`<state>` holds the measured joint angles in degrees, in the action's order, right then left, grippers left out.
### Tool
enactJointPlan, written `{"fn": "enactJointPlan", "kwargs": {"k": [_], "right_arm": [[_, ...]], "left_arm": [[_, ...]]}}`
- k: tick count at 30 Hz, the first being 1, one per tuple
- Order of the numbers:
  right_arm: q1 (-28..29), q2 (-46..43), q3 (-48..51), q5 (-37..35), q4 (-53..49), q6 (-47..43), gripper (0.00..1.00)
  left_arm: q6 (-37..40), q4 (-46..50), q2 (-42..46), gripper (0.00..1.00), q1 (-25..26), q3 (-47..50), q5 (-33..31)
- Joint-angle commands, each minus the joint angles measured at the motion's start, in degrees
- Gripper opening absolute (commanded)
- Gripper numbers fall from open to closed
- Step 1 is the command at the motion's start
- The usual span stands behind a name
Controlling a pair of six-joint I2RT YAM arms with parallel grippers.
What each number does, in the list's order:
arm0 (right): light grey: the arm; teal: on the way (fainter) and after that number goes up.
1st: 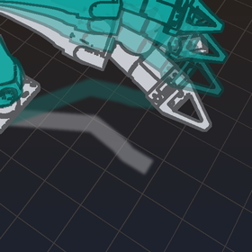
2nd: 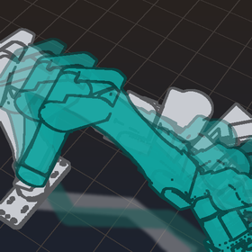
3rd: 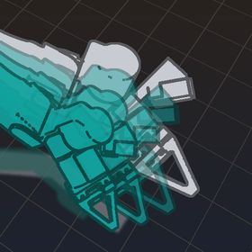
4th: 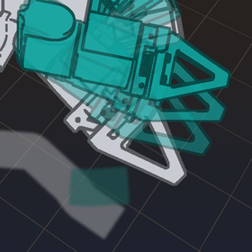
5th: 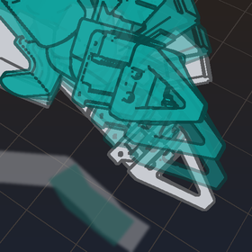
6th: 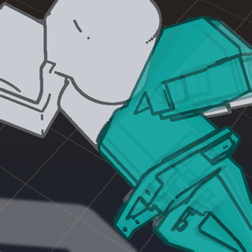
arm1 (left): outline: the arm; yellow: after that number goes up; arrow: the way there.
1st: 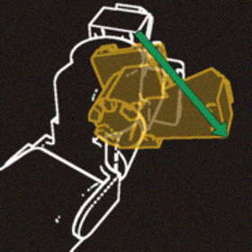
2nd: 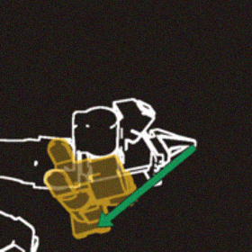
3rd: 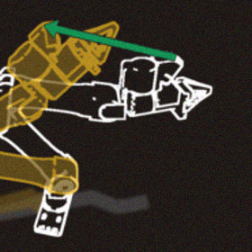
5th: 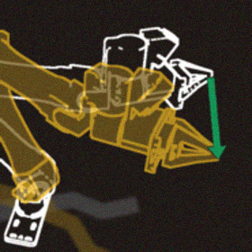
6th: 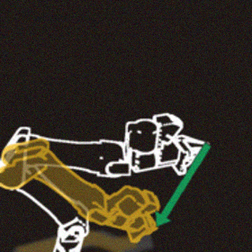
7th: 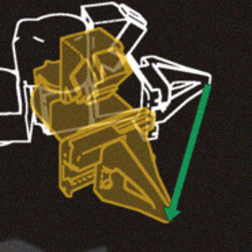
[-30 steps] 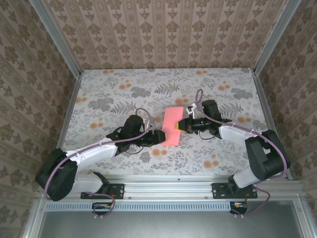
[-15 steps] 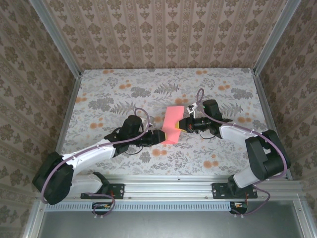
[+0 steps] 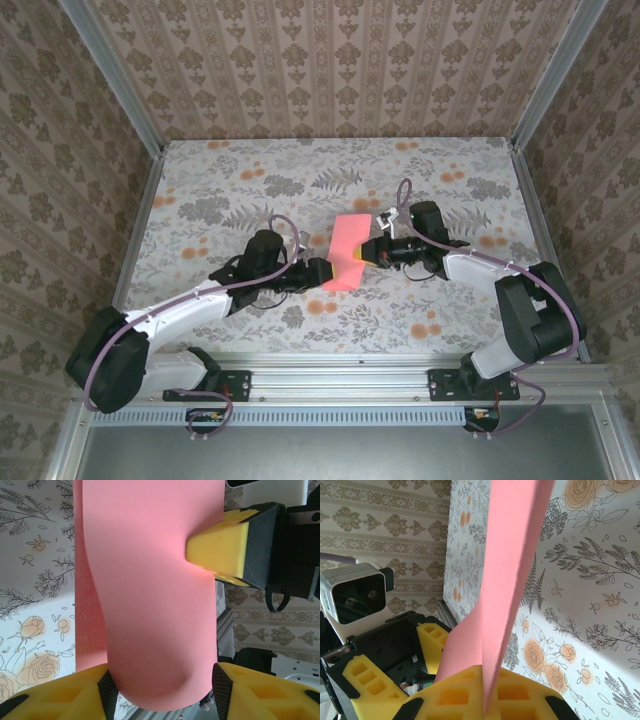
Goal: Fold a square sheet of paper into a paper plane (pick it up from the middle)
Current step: Fold the triangle a second time at the center of the table.
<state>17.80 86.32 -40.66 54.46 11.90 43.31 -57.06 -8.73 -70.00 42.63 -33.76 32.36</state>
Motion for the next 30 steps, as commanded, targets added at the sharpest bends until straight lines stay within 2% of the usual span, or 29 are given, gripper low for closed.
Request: {"fn": "enactJointPlan", "kwargs": {"k": [1, 13, 17, 30], "right_arm": [[-0.29, -1.54, 1.0, 1.7, 1.64, 0.11, 0.03], [-0.14, -1.92, 1.25, 2.21, 2.16, 0.37, 0.03], [-0.14, -2.09, 1.44, 2.03, 2.23, 0.22, 0.03], [-0.52, -2.44, 0.84, 1.38, -0.8, -2.68, 0.03]], "left_arm": [[-1.21, -1.91, 0.08, 0.55, -0.61, -1.06, 2.05], [-0.16, -1.8, -0.99, 0.55, -1.77, -2.49, 4.12], [-0.51, -2.3, -1.89, 0.54, -1.77, -2.71, 6.6], [0.03, 1.56, 1.41, 0.42, -2.92, -1.39, 6.66]]}}
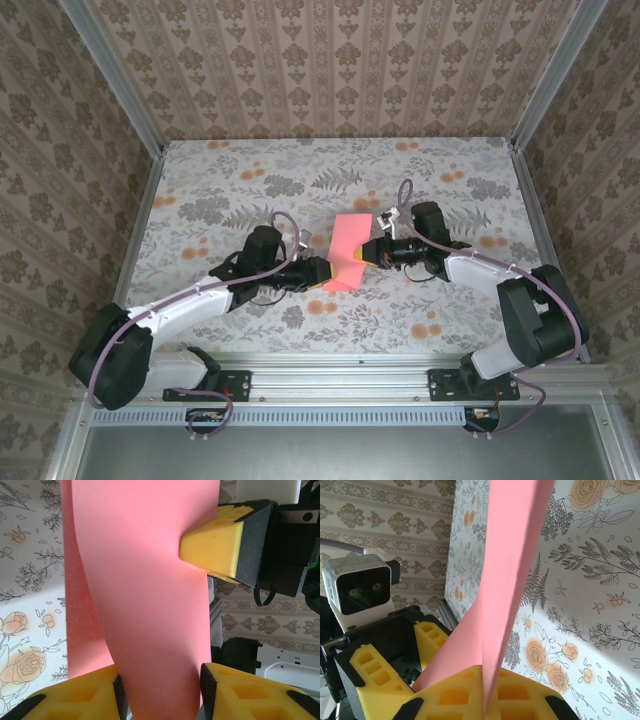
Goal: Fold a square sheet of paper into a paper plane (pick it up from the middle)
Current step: Fold the triangle a second time at the center of the table.
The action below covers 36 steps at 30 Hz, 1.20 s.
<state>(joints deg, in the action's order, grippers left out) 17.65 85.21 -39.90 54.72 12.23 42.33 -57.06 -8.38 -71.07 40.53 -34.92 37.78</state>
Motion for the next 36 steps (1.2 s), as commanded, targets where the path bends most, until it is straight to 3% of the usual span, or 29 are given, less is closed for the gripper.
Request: {"fn": "enactJointPlan", "kwargs": {"k": [1, 16, 30, 36], "right_arm": [[-0.36, -1.32, 0.07, 1.18, -1.21, -1.8, 0.03], [-0.38, -1.86, 0.17, 1.3, -0.95, -2.08, 0.03], [-0.28, -0.42, -0.35, 1.36, -0.63, -2.51, 0.03], [-0.07, 1.9, -0.18, 0.85, 0.21, -2.67, 0.06]], "left_arm": [[0.02, 1.3, 2.75, 0.41, -0.99, -0.16, 1.31], [0.52, 2.55, 3.41, 0.32, -1.86, 0.42, 2.46], [2.43, 8.0, 2.66, 0.11, -0.98, 0.55, 0.9], [2.58, 8.41, -0.06, 0.07, 0.66, 0.71, -1.41]]}}
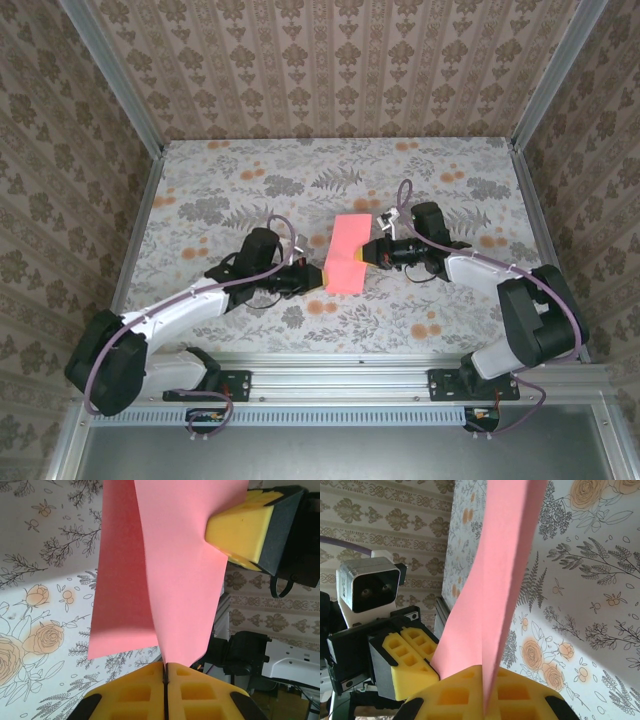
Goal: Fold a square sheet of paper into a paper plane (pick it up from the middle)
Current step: Fold the triangle a second time at the center of the table.
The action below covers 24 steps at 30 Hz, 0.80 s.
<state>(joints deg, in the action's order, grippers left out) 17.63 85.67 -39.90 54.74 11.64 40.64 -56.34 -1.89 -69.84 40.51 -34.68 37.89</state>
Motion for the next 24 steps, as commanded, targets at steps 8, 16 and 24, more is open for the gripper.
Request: {"fn": "enactJointPlan", "kwargs": {"k": [8, 16, 24], "right_arm": [[0.6, 5.58, -1.25, -1.96, -2.33, -4.48, 0.14], [0.61, 9.16, -3.9, -6.54, -9.9, -9.97, 0.26], [0.51, 10.4, -6.39, -11.2, -16.57, -14.5, 0.41]], "left_arm": [[1.54, 1.04, -6.08, 0.05, 2.71, 1.25, -5.58], [-0.58, 0.59, -9.32, 0.05, 4.88, 1.39, -11.3], [-3.34, -1.91, -13.15, 0.05, 7.57, 0.46, -14.24]]}}
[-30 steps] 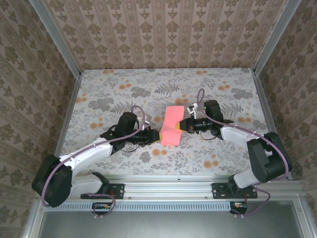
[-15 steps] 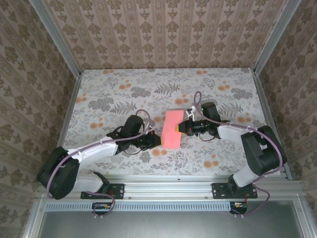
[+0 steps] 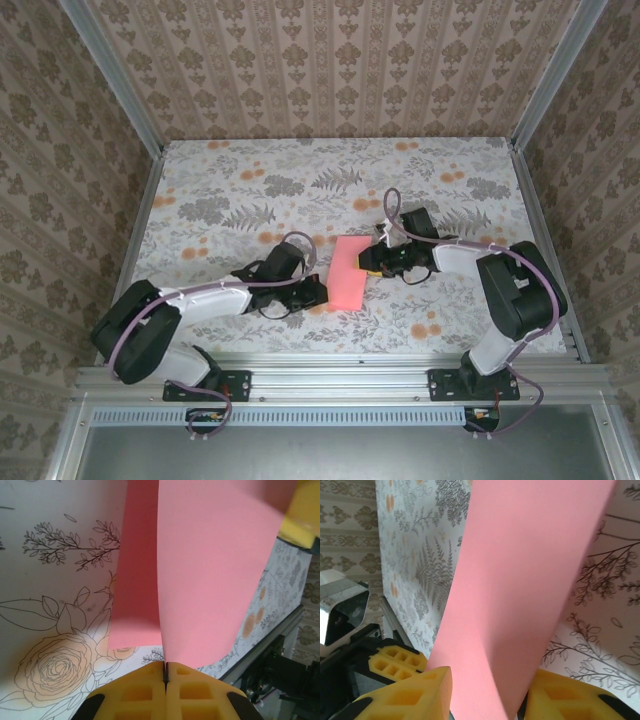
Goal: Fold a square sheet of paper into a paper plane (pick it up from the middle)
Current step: Fold the triangle a second time at the center of the table.
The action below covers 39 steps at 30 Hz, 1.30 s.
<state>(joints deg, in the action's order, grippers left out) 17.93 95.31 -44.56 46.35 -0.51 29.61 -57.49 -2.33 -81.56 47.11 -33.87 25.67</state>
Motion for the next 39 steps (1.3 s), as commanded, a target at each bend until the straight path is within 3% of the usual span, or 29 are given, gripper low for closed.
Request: {"fn": "enactJointPlan", "kwargs": {"k": [1, 12, 20, 25, 30, 39], "right_arm": [[0.21, 0.69, -2.0, -3.28, -5.17, -3.89, 0.42], [-1.91, -3.57, -4.21, -12.73, -16.55, -9.4, 0.57], [-2.83, -12.5, -4.07, -22.77, -23.34, -10.48, 0.59], [-2.07, -12.99, -0.71, -14.14, -16.68, -6.18, 0.45], [-0.13, -9.54, 1.44, -13.51, -12.27, -3.72, 0.28], [2.0, -3.72, 2.35, -14.43, -9.53, -3.58, 0.16]], "left_arm": [[-2.4, -1.81, -2.06, 0.05, 1.26, -0.62, -2.2], [-5.55, -5.17, -7.84, 0.05, 4.16, -2.82, -4.49], [-6.46, -5.51, -9.15, 0.05, 4.92, -3.73, -5.45], [-6.58, -5.55, -10.11, 0.05, 5.53, -4.73, -5.38], [-6.49, -5.24, -10.78, 0.05, 5.94, -5.59, -5.53], [-6.25, -4.36, -10.77, 0.06, 6.2, -6.33, -5.63]]}}
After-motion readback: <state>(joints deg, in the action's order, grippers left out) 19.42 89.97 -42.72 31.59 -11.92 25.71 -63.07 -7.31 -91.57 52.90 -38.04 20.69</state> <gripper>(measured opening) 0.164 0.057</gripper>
